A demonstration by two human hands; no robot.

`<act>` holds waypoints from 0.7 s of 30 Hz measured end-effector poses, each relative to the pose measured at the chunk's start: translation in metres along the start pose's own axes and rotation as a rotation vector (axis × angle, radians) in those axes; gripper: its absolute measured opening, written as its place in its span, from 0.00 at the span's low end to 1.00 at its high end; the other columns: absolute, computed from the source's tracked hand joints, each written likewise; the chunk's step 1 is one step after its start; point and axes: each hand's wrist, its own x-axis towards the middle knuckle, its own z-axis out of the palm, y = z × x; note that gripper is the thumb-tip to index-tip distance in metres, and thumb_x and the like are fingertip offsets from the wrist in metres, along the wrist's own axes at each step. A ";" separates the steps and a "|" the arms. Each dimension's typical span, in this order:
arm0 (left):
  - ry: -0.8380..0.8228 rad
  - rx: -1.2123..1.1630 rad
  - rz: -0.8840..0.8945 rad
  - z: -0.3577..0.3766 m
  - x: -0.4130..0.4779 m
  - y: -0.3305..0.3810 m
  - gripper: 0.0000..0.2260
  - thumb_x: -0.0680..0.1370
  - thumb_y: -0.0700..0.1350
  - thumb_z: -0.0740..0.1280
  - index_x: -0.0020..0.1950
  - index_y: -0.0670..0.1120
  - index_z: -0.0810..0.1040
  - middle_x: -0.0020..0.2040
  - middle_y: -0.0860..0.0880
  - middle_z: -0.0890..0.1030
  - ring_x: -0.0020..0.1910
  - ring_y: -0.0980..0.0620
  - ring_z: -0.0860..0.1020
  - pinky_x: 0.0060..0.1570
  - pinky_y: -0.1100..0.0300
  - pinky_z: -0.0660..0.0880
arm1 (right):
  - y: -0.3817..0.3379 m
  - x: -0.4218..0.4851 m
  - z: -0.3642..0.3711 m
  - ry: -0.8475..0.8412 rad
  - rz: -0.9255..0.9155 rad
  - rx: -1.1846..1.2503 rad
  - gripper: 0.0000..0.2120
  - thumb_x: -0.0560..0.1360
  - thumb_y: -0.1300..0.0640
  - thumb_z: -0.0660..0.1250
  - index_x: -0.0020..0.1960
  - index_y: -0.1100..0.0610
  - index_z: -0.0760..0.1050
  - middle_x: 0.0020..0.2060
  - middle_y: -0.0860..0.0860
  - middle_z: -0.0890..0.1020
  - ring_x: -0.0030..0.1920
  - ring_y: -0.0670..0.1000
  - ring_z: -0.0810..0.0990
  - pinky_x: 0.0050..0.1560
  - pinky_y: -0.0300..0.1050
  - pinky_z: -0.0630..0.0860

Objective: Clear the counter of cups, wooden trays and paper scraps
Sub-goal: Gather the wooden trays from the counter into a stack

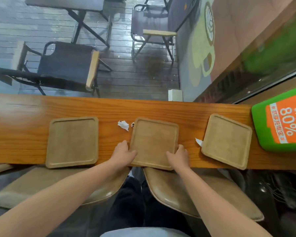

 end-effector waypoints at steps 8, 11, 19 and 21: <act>-0.024 -0.520 -0.276 0.004 0.017 0.014 0.27 0.74 0.57 0.72 0.67 0.45 0.69 0.58 0.46 0.78 0.55 0.46 0.79 0.58 0.48 0.78 | -0.009 0.025 -0.012 -0.118 0.221 0.491 0.13 0.76 0.46 0.66 0.52 0.55 0.77 0.55 0.53 0.80 0.45 0.49 0.76 0.43 0.46 0.71; -0.040 -0.625 -0.264 0.008 0.013 0.023 0.22 0.77 0.53 0.71 0.65 0.45 0.67 0.60 0.45 0.78 0.57 0.46 0.79 0.60 0.45 0.78 | -0.017 0.025 -0.018 -0.186 0.192 0.586 0.20 0.77 0.46 0.66 0.64 0.57 0.74 0.61 0.51 0.78 0.56 0.53 0.77 0.51 0.49 0.73; 0.014 -0.628 -0.121 -0.014 -0.015 0.053 0.19 0.80 0.49 0.68 0.66 0.45 0.66 0.57 0.48 0.77 0.54 0.49 0.77 0.49 0.54 0.76 | -0.028 0.009 -0.037 -0.154 0.117 0.554 0.28 0.80 0.44 0.63 0.74 0.58 0.64 0.66 0.54 0.76 0.63 0.57 0.75 0.62 0.54 0.73; 0.032 -0.648 -0.066 -0.023 -0.023 0.063 0.20 0.80 0.48 0.68 0.69 0.46 0.65 0.56 0.50 0.77 0.53 0.51 0.77 0.44 0.58 0.76 | -0.038 0.001 -0.048 -0.142 0.076 0.549 0.29 0.80 0.44 0.63 0.75 0.58 0.63 0.68 0.55 0.74 0.65 0.58 0.74 0.67 0.57 0.72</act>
